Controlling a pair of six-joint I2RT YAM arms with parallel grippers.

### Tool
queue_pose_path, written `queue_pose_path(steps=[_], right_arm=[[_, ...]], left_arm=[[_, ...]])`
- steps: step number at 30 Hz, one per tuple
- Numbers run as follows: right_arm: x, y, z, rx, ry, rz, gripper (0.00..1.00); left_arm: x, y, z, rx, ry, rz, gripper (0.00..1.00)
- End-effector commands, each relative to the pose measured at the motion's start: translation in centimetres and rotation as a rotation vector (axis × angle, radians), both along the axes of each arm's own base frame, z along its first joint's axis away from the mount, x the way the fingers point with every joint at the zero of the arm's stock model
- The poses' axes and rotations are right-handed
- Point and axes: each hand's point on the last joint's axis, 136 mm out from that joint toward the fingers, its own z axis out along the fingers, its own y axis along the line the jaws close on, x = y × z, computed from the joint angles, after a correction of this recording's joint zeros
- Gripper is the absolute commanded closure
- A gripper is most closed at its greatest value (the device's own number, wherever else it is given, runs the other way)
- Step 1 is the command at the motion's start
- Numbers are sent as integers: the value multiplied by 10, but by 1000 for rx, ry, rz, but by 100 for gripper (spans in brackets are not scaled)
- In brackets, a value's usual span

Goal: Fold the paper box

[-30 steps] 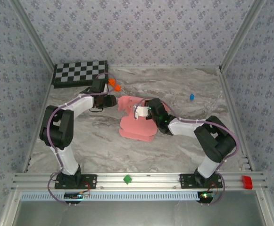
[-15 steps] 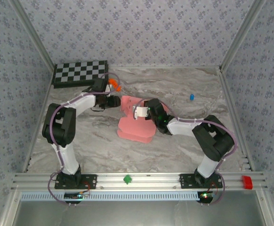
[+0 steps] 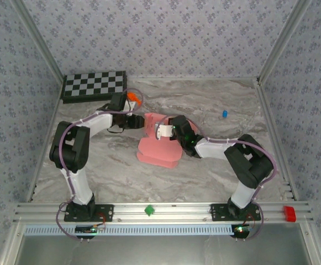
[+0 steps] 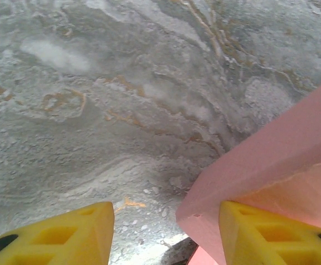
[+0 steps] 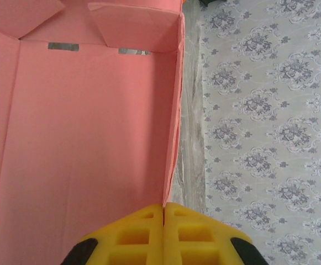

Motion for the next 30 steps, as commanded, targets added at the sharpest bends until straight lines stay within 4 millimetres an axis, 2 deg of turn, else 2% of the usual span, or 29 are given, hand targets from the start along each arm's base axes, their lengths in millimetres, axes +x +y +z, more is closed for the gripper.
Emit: queue_pose_path(steps=[1, 14, 22, 30], right_arm=[[2, 7, 7, 7, -20, 7, 100], [3, 8, 4, 2, -23, 3, 100], [3, 8, 3, -2, -23, 1, 100], [4, 8, 3, -4, -24, 2, 100]], left_arm=[[-8, -20, 20, -95, -61, -113, 48], [-17, -41, 31, -156, -144, -228, 52], [-20, -45, 36, -182, -148, -251, 60], [-19, -46, 34, -182, -163, -261, 56]])
